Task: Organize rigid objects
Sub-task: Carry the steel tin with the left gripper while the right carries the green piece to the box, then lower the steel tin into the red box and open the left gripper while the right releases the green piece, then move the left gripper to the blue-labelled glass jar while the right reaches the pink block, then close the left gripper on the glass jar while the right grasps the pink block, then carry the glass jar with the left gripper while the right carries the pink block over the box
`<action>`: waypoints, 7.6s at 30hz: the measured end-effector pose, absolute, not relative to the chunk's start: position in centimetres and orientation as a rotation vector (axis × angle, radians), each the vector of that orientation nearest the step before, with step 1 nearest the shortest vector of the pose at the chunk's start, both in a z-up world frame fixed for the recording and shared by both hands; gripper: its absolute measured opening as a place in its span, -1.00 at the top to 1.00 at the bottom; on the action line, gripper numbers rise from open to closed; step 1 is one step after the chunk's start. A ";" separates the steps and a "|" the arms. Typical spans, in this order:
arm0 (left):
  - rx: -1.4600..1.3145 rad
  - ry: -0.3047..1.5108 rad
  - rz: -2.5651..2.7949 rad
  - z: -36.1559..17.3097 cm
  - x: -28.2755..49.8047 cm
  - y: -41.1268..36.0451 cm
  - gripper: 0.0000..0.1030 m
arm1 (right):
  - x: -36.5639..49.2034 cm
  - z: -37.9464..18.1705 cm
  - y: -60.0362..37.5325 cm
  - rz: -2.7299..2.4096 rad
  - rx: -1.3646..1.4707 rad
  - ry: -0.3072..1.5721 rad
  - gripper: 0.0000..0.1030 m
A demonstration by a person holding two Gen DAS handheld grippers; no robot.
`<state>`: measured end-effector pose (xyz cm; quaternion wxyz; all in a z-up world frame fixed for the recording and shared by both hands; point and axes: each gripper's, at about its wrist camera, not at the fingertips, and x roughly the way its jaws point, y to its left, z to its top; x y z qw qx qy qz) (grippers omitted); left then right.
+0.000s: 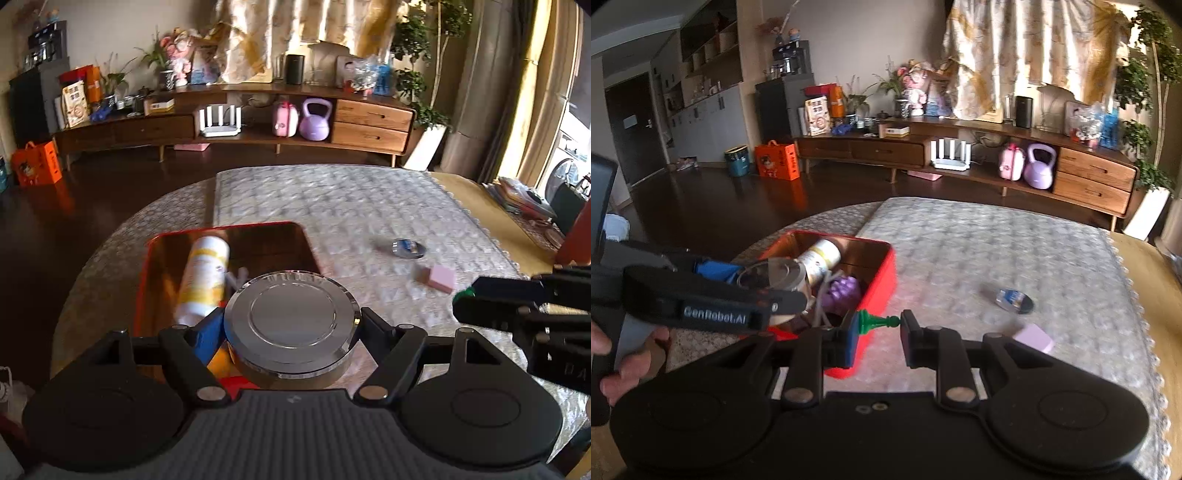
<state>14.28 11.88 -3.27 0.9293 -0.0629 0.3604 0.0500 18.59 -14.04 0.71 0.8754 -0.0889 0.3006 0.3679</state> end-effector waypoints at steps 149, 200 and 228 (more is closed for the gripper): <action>-0.066 0.859 -0.061 -13.2 37.7 -3.8 -0.64 | 32.7 -10.5 -24.2 0.766 -0.314 0.696 -0.66; -0.026 0.797 -0.026 -7.2 27.1 -2.2 -0.04 | 25.3 -5.3 -25.5 0.623 -0.179 0.707 0.12; -0.137 0.721 0.074 -0.9 14.9 9.9 -0.04 | 17.2 0.9 -15.2 0.816 -0.232 0.654 0.12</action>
